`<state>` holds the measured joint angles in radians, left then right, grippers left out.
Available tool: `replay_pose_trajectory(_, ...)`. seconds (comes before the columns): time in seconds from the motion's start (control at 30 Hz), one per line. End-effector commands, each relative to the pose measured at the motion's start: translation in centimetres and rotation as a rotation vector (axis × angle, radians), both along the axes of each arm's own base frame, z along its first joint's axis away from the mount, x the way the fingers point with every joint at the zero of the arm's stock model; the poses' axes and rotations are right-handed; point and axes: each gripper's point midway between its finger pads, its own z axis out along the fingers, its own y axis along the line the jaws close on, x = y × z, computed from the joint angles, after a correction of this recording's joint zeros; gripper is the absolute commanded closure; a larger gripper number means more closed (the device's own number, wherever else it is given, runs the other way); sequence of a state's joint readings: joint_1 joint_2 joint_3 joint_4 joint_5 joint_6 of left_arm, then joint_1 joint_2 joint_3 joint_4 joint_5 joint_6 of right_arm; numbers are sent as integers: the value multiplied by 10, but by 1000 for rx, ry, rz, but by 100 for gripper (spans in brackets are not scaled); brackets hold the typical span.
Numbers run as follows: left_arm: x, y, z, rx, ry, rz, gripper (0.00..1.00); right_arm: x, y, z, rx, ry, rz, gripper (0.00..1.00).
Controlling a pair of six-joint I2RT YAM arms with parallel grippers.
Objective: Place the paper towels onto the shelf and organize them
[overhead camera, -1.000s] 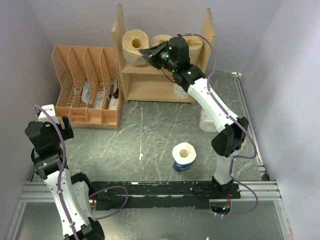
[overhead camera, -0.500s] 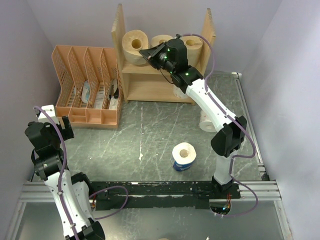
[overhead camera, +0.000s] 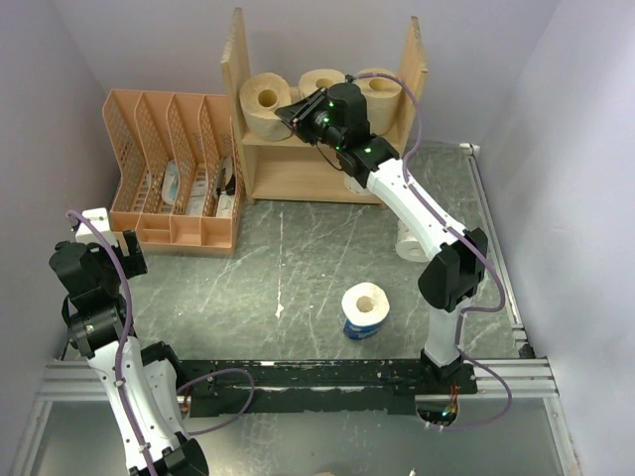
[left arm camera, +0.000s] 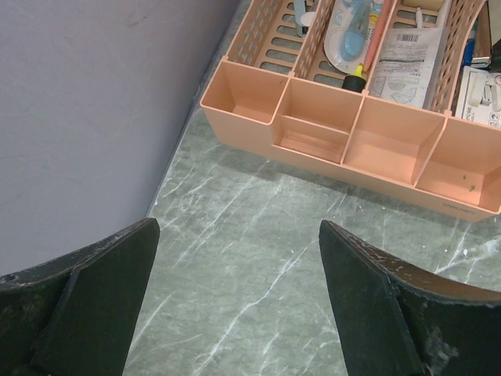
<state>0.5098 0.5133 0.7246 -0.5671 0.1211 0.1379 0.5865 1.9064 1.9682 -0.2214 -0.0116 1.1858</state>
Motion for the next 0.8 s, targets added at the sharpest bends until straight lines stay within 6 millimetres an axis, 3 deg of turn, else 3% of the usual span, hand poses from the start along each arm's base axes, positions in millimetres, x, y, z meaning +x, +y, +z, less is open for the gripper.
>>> replay_pose_trajectory(0.0, -1, 4, 8, 10, -30, 21, 5, -4, 1, 36, 47, -104, 10, 66)
replay_pose_trajectory(0.07, -1, 4, 8, 9, -28, 22, 5, -6, 2, 42, 50, -123, 20, 4)
replay_pose_trajectory(0.1, 0, 4, 8, 9, -28, 21, 5, -7, 3, 45, 52, -129, 25, 1)
replay_pose_trajectory(0.37, 0, 3, 9, 11, -31, 15, 4, -29, 1, 63, -1, -220, 95, 0)
replay_pose_trajectory(0.47, 0, 3, 9, 11, -31, 11, 4, -64, 11, 68, -122, -366, 264, 0)
replay_pose_trajectory(0.6, -3, 5, 10, 18, -38, 30, 6, -136, 7, 70, -303, -613, 587, 0)
replay_pose_trajectory(0.67, -5, 5, 15, 30, -60, 40, 6, -165, -6, 56, -459, -735, 716, 0)
replay_pose_trajectory(0.77, -8, 2, 20, 55, -89, 30, 7, -200, -39, 15, -748, -847, 909, 0)
